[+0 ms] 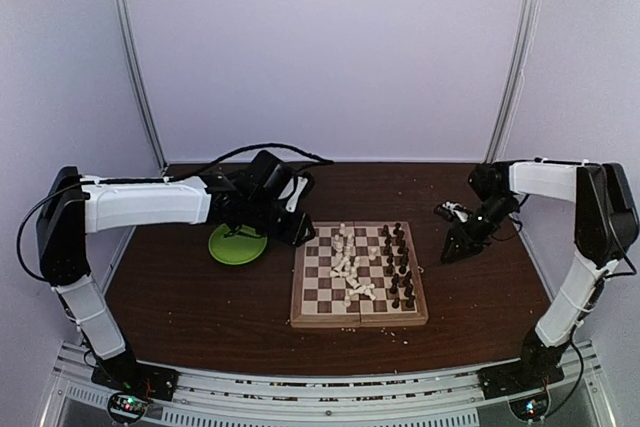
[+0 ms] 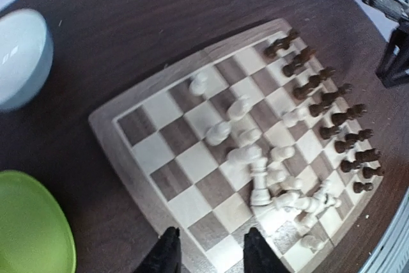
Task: Set up the chess pieces on the board
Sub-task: Adjust the chessboard at the center of the board, then pick up the rook from the chessboard.
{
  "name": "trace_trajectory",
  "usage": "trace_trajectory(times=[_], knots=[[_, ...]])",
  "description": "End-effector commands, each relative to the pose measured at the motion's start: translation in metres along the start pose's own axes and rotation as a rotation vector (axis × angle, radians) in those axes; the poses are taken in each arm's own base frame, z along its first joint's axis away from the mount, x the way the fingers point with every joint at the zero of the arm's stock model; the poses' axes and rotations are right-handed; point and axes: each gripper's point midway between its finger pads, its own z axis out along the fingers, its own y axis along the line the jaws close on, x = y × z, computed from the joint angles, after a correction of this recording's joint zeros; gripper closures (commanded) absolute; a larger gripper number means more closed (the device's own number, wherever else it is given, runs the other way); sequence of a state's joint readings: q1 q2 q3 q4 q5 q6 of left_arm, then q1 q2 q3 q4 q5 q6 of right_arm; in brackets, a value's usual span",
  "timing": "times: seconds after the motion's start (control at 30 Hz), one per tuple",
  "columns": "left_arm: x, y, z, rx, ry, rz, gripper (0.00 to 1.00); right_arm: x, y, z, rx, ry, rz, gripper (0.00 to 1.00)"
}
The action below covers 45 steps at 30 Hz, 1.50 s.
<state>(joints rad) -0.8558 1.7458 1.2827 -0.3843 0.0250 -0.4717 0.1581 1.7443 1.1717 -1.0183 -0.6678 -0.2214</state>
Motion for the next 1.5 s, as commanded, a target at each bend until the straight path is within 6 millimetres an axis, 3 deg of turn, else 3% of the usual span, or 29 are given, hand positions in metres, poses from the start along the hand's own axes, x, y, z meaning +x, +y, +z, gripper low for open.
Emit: trace_trajectory(times=[0.0,0.13,0.3,0.5,0.8,1.1,1.23,1.47], knots=[[-0.053,-0.052,-0.017,0.081,-0.139,0.256,0.61,-0.014,-0.004,-0.041,0.102,-0.192,-0.150,0.68],[-0.067,-0.083,-0.008,0.134,-0.150,0.393,0.52,-0.018,-0.001,-0.064,0.167,-0.357,-0.250,0.64],[-0.063,-0.106,0.019,0.201,-0.102,0.488,0.48,-0.026,0.010,-0.120,0.306,-0.526,-0.344,0.53],[-0.057,-0.112,0.055,0.203,-0.077,0.503,0.40,-0.023,0.017,-0.146,0.415,-0.673,-0.419,0.38],[-0.042,-0.112,0.091,0.211,-0.020,0.497,0.37,-0.027,0.007,-0.143,0.449,-0.644,-0.409,0.30],[-0.026,-0.110,0.124,0.219,0.045,0.495,0.58,-0.029,0.000,-0.140,0.465,-0.635,-0.389,0.30],[-0.020,-0.112,0.132,0.235,0.063,0.486,0.60,-0.030,-0.001,-0.138,0.461,-0.629,-0.389,0.28],[-0.018,-0.110,0.137,0.232,0.071,0.479,0.75,-0.031,-0.003,-0.133,0.451,-0.612,-0.388,0.28]])
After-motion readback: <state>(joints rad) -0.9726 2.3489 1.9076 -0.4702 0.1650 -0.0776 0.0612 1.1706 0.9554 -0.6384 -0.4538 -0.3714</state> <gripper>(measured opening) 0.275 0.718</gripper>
